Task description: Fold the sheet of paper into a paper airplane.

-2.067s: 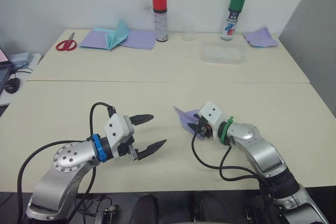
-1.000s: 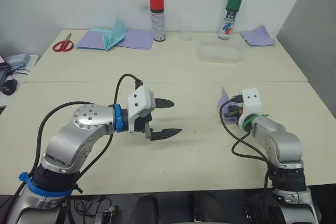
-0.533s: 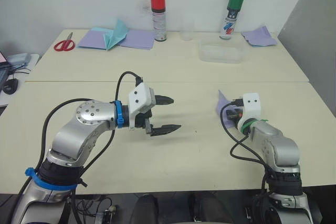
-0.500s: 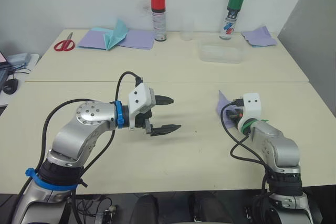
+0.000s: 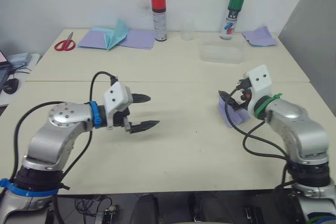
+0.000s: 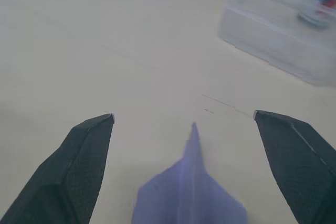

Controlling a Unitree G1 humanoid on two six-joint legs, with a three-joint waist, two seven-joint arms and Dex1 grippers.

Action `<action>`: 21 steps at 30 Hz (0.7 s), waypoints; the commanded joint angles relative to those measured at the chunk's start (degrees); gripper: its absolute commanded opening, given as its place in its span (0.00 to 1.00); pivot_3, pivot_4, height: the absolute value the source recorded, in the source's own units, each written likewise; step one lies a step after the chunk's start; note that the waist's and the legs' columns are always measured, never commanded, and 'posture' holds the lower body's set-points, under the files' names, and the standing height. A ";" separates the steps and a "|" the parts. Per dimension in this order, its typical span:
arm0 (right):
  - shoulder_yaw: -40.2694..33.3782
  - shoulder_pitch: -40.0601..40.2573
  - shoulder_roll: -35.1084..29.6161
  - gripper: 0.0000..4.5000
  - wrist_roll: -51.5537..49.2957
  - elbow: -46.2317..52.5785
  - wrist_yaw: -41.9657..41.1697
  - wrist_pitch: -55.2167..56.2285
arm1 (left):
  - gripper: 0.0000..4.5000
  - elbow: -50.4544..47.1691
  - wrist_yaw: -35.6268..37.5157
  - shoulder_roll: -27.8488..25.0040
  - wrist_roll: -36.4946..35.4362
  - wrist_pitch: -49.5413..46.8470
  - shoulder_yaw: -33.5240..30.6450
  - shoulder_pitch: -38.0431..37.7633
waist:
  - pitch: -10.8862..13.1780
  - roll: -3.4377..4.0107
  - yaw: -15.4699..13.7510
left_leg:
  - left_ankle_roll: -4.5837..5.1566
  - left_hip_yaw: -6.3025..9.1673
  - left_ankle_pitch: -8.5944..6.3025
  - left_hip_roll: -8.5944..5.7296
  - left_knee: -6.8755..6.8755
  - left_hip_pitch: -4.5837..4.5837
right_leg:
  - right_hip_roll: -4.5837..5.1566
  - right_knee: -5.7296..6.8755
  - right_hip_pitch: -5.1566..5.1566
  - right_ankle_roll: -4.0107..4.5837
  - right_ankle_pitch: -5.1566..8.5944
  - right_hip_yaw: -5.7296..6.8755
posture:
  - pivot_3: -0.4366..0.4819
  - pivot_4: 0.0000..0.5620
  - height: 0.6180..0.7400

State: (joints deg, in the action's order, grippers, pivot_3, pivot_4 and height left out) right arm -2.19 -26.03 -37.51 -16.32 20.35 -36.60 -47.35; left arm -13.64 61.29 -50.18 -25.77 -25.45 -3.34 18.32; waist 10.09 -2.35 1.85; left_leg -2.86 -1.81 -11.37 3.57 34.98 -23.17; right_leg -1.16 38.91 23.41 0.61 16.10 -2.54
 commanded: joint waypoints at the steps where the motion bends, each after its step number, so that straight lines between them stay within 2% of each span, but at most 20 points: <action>1: -4.21 1.94 -11.53 0.99 -7.79 -4.38 -26.44 11.38 | 1.00 5.27 4.89 -5.11 -2.13 1.21 -8.08 -0.58 | 0.04 0.01 -0.16 | 0.01 0.00 0.00 0.00 -0.04 0.00 | 0.01 -0.02 0.00 0.02 0.01 0.02 | 0.48 0.27 1.00; 3: -6.18 2.48 -18.05 0.99 -11.19 -9.42 -36.66 13.17 | 1.00 7.89 7.62 -8.20 -3.16 0.49 -10.74 -1.44 | 0.07 0.01 -0.18 | 0.03 0.05 -0.01 0.01 -0.03 -0.08 | 0.04 -0.06 0.03 0.07 0.04 0.11 | 0.48 0.27 1.00; 6: -7.95 0.10 -23.86 0.99 -11.66 -17.71 -42.07 15.93 | 1.00 11.55 6.58 -9.89 -1.93 2.01 -14.54 -2.09 | 0.09 0.05 -0.04 | 0.08 -0.03 -0.05 0.01 -0.01 -0.05 | 0.19 -0.03 0.05 0.09 0.06 0.12 | 0.48 0.27 1.00; 11: -11.06 -1.53 -25.18 0.99 -10.38 -25.19 -40.75 20.20 | 1.00 15.73 2.94 -10.19 2.51 5.94 -16.72 -4.19 | 0.10 0.06 0.21 | 0.08 -0.09 -0.05 0.09 -0.01 0.12 | 0.25 0.05 0.01 0.06 0.04 0.08 | 0.48 0.27 1.00; 21: -8.95 -1.95 -21.83 0.99 -9.62 -25.75 -37.38 22.39 | 1.00 12.63 -0.53 -8.28 3.32 4.41 -14.74 -4.27 | 0.11 0.08 0.11 | 0.07 -0.17 -0.04 0.08 -0.02 0.12 | 0.28 0.08 0.00 0.06 0.04 0.00 | 0.48 0.27 1.00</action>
